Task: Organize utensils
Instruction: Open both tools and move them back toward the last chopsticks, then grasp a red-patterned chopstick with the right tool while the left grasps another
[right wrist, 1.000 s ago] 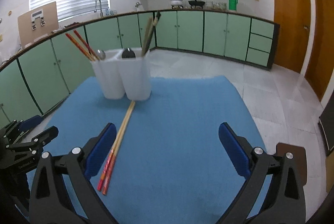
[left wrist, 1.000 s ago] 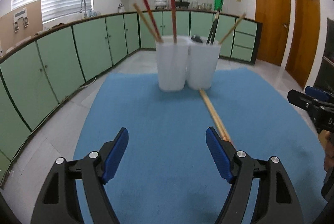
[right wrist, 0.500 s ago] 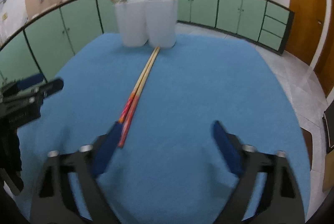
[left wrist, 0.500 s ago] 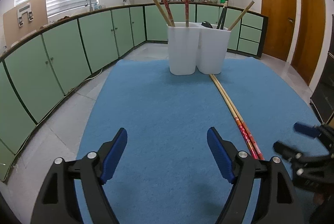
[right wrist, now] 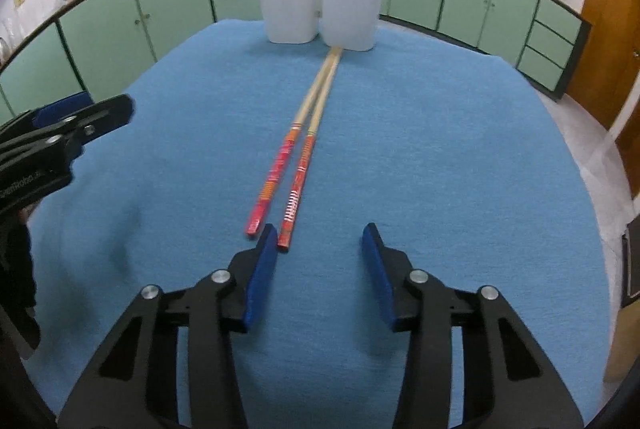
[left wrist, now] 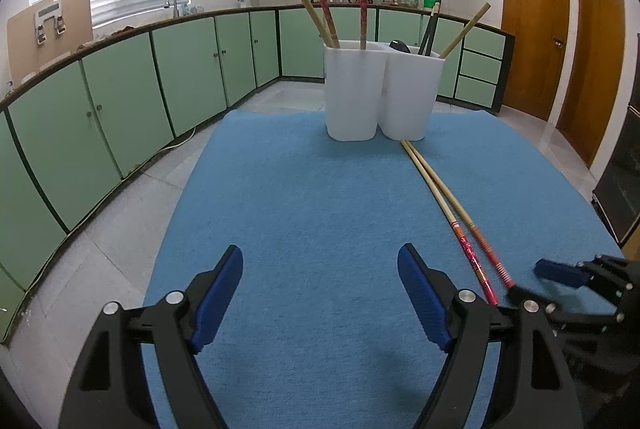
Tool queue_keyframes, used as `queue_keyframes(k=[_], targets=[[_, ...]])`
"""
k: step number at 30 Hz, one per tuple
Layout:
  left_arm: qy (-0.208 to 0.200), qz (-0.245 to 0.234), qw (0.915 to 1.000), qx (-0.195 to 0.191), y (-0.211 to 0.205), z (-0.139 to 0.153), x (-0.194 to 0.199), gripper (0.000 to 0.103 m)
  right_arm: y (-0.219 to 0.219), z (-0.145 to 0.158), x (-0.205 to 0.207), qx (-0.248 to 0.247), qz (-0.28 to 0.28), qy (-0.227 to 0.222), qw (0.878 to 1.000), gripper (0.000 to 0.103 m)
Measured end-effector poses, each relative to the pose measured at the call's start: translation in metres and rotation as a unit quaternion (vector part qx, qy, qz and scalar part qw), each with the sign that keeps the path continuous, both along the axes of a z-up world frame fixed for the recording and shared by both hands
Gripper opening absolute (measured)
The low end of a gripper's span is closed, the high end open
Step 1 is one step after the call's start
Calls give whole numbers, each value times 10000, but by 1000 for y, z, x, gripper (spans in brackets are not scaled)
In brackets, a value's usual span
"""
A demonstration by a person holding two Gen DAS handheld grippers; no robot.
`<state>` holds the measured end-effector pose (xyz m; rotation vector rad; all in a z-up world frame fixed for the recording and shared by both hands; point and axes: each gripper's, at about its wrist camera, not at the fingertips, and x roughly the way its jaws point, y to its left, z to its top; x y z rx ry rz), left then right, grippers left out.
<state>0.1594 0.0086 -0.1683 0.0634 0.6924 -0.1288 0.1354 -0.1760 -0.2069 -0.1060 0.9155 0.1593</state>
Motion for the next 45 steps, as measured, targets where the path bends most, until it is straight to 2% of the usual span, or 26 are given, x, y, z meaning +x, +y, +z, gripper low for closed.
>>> queue_keyframes(k=[6,10,15,17,19,22,32,35,37,41,45], targets=[[11,-48,10000,-2,-4,0,-2,79,-20,3,-7,394,-57,77,9992,44],[-10,-113,9999,45,-8,1,-5,79,-15,-2,-10,316,50,12,9995,43],[-7,-126,9999,68,-11,2,-6,79,-9,-2,-5,394,136,20,9991,22],[10,-144,9999,63,-12,2,-6,79,-8,-2,-4,427,187,34,9989,11],[37,-175,9998,46,-14,1,-5,79,-8,-2,-4,459,193,50,9987,5],[96,-249,9996,-16,-22,0,-6,79,-14,-1,-4,580,143,79,9982,5],[418,-627,9965,-375,-68,-12,-14,77,-55,2,-12,449,-416,60,9981,5],[529,-737,9954,-291,-84,-19,-16,71,-70,2,-14,486,-554,64,9973,5],[662,-782,9944,-261,-91,-24,-14,63,-78,4,-15,530,-625,23,9966,5],[975,-797,9918,-218,-101,-36,-10,53,-84,7,-15,593,-632,-70,9962,5],[1038,-743,9917,-129,-103,-39,-6,44,-87,6,-13,687,-632,-87,9956,5]])
